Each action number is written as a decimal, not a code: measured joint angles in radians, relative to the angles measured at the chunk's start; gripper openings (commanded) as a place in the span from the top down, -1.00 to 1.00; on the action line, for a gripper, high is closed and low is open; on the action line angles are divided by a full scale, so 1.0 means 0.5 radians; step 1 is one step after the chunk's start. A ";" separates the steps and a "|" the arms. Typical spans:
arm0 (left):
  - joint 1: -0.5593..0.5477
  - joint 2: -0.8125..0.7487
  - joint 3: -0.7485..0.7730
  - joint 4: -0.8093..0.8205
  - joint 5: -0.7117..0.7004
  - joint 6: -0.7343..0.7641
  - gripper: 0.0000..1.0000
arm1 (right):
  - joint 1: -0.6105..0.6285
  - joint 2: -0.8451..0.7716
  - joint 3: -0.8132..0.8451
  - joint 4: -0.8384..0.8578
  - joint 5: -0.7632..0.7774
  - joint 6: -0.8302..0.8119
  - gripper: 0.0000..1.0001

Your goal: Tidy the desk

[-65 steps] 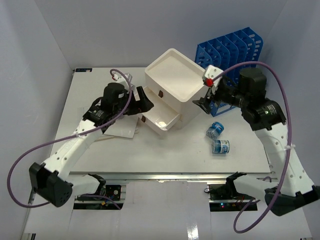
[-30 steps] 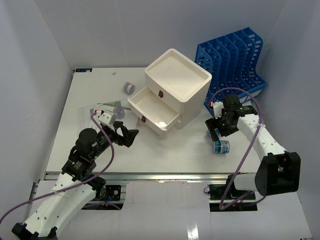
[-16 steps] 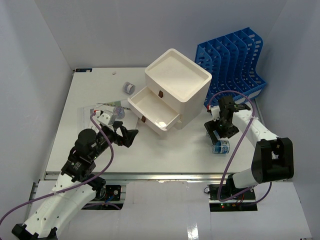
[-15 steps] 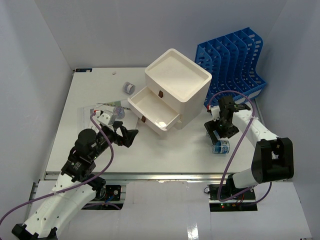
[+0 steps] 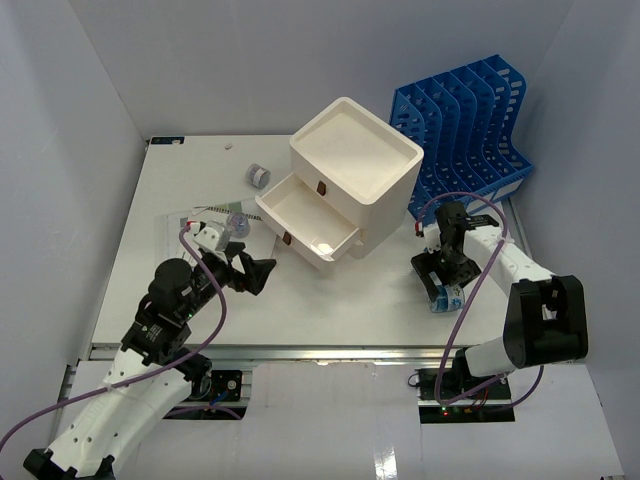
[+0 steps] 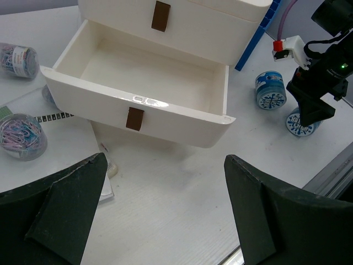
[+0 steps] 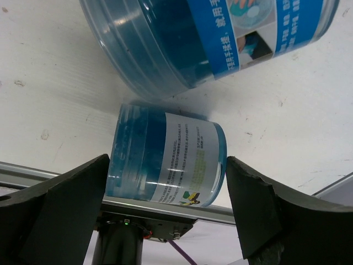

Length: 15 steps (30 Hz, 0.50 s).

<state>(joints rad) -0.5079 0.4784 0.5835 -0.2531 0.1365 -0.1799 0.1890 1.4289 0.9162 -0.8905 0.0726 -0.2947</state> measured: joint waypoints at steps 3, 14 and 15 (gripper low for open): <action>0.000 -0.011 0.000 0.001 0.000 0.000 -0.96 | 0.000 -0.025 -0.010 -0.003 0.012 0.000 -0.80; 0.000 -0.024 -0.001 0.002 0.000 0.001 -0.96 | 0.000 -0.083 -0.035 -0.015 0.027 -0.003 -0.90; 0.000 -0.024 -0.001 0.002 0.000 0.001 -0.96 | 0.000 -0.085 -0.035 -0.015 0.026 -0.002 -0.79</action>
<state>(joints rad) -0.5079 0.4664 0.5831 -0.2523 0.1364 -0.1795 0.1890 1.3866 0.8986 -0.8978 0.0857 -0.2959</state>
